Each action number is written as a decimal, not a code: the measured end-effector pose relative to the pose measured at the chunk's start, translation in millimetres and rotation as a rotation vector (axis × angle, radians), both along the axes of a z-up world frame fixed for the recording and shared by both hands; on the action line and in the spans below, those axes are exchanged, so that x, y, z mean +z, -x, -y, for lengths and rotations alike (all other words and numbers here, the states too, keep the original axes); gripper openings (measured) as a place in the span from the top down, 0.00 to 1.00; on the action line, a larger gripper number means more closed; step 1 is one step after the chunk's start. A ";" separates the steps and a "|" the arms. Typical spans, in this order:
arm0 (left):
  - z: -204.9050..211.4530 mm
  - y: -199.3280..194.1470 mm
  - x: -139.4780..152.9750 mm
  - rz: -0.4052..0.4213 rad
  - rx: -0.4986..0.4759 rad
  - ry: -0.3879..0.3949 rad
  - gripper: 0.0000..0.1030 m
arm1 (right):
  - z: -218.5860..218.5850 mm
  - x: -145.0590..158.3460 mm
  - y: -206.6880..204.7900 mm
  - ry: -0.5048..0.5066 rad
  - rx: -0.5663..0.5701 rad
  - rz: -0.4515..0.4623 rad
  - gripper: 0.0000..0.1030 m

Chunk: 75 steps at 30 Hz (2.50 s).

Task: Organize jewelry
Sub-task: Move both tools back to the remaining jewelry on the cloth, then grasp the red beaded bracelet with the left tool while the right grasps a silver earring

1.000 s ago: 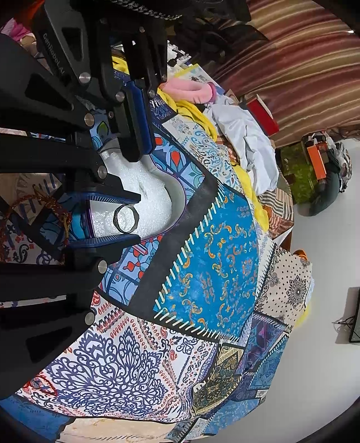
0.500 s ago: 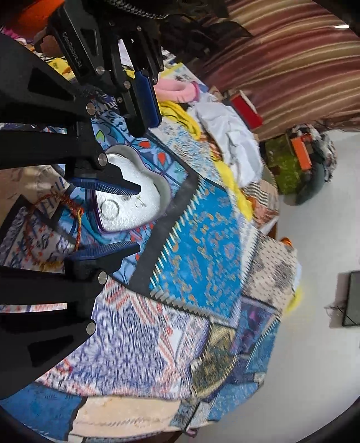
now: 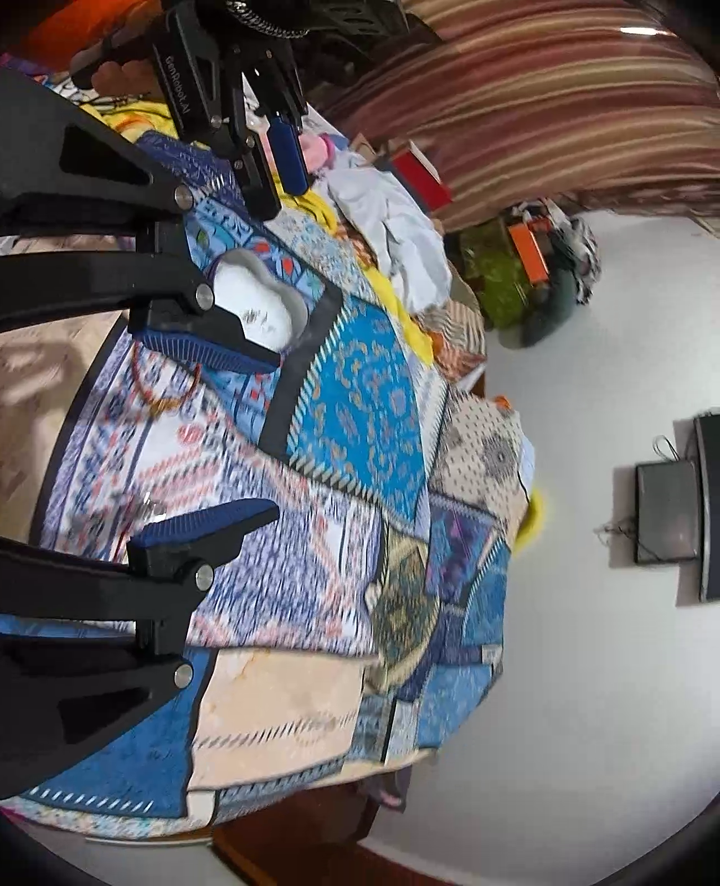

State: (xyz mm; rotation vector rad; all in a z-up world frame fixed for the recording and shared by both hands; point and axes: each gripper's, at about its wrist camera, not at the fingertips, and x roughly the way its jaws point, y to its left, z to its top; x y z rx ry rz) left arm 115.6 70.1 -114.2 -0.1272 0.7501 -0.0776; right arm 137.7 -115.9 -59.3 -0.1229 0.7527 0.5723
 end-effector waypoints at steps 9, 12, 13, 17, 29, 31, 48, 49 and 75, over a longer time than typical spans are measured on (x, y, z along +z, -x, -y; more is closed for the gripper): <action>25.7 -4.1 -11.1 -0.047 -0.035 0.004 0.57 | 51.4 -3.8 10.5 0.011 -0.099 0.009 0.57; 31.9 -6.7 -20.3 -0.077 -0.040 0.015 0.57 | 65.4 -10.5 11.9 0.020 -0.127 -0.005 0.57; 33.9 -7.5 -23.8 -0.089 -0.042 0.022 0.57 | 68.9 -12.3 13.3 0.021 -0.133 -0.010 0.57; 39.1 -9.4 -35.6 -0.123 -0.046 0.044 0.57 | 79.6 -24.4 13.3 0.028 -0.149 -0.044 0.57; 37.5 -22.5 -68.1 -0.210 -0.026 0.193 0.59 | 73.0 -53.6 10.3 0.027 -0.095 -0.129 0.57; 38.2 -25.1 -68.3 -0.212 -0.034 0.202 0.62 | 68.8 -55.9 9.9 0.020 -0.081 -0.138 0.57; 46.2 -33.1 -68.2 -0.191 -0.068 0.199 0.94 | 43.3 -69.8 11.1 -0.031 0.006 -0.196 0.71; 45.3 -31.9 -67.6 -0.184 -0.061 0.192 0.94 | 41.8 -71.2 10.0 -0.030 0.011 -0.204 0.72; 32.1 -8.5 -25.7 -0.038 -0.022 0.122 0.94 | 27.8 -64.0 4.5 0.029 -0.024 -0.128 0.87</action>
